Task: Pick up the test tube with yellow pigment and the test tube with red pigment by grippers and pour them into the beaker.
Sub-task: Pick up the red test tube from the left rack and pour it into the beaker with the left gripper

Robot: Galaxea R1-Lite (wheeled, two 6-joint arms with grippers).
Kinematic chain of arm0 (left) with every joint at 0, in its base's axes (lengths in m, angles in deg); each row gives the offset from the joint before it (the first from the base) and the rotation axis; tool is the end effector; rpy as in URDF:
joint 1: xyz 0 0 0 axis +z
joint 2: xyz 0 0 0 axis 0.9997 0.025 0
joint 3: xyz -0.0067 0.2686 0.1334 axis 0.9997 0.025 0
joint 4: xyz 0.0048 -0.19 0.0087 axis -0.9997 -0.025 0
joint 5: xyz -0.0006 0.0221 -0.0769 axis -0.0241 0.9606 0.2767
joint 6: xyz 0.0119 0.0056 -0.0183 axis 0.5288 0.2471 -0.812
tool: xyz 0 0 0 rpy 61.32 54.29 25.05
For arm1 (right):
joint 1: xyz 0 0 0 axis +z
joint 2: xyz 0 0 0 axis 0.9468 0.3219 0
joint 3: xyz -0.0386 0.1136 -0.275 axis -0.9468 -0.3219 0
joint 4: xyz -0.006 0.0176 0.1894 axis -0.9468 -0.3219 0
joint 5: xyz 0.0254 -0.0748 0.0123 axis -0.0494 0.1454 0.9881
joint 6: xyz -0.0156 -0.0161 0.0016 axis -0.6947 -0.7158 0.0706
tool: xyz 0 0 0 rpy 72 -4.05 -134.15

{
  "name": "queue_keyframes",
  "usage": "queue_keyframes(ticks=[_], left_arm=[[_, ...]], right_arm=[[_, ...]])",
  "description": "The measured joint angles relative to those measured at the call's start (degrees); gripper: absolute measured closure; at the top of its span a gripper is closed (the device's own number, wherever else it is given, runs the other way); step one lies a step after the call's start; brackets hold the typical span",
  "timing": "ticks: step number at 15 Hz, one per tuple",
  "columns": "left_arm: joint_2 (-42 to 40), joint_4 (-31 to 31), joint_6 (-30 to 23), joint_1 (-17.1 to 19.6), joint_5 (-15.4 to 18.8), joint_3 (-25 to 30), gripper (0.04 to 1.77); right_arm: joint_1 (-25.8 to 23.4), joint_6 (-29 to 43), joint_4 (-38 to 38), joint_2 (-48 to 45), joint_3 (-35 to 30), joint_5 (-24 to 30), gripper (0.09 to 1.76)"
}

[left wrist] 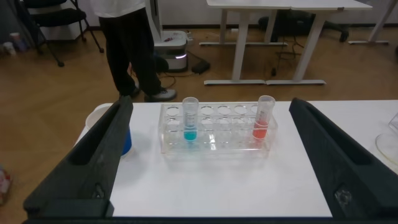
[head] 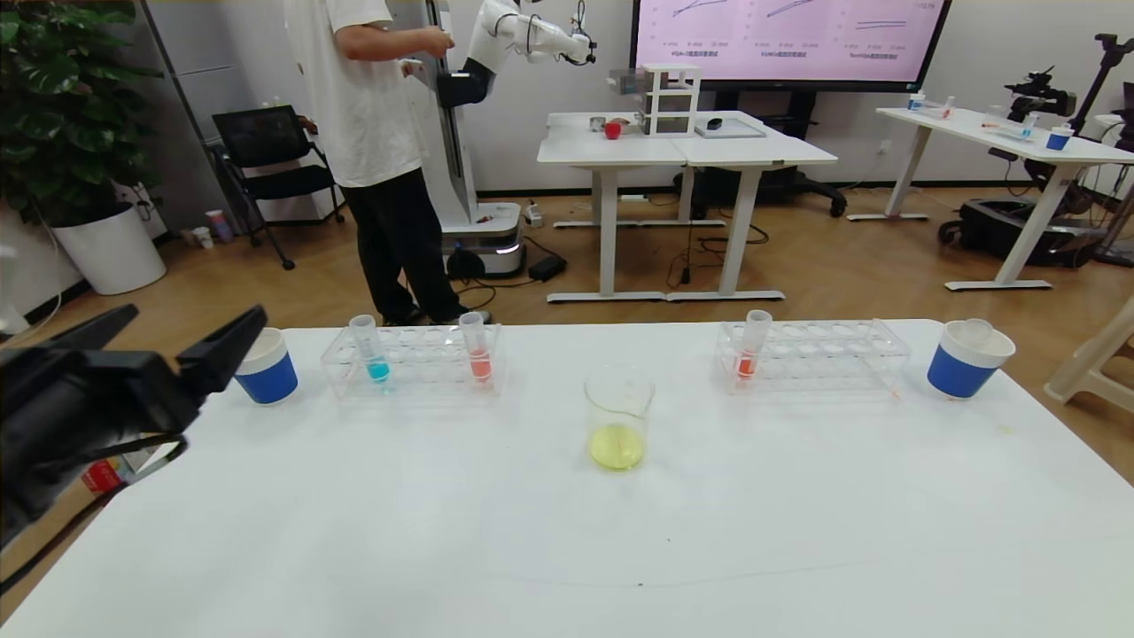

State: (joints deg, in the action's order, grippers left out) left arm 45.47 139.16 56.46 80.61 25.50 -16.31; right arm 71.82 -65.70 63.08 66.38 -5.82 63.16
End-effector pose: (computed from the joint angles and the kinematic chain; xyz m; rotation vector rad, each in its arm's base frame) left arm 0.1777 -0.0221 0.2071 -0.0180 -0.0681 -0.0199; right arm -0.0230 0.0000 0.0749 -0.0272 0.0046 0.0195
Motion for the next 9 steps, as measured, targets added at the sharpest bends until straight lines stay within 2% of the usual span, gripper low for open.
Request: queue_keyframes(ticks=[2,4,9], left_arm=[[8.6,4.9,-1.5,-6.6,-6.0,-1.8,0.06],[16.2,9.7,-2.4,-11.5,-10.2,-3.9,0.06],[33.9,23.5,-2.7,-16.9,-14.9,-8.2,0.06]], right_arm=[[0.0,0.0,0.0,0.0,0.0,0.0,0.11],[0.0,0.0,0.0,0.0,0.0,0.0,0.11],[0.0,0.0,0.0,0.0,0.0,0.0,0.11]])
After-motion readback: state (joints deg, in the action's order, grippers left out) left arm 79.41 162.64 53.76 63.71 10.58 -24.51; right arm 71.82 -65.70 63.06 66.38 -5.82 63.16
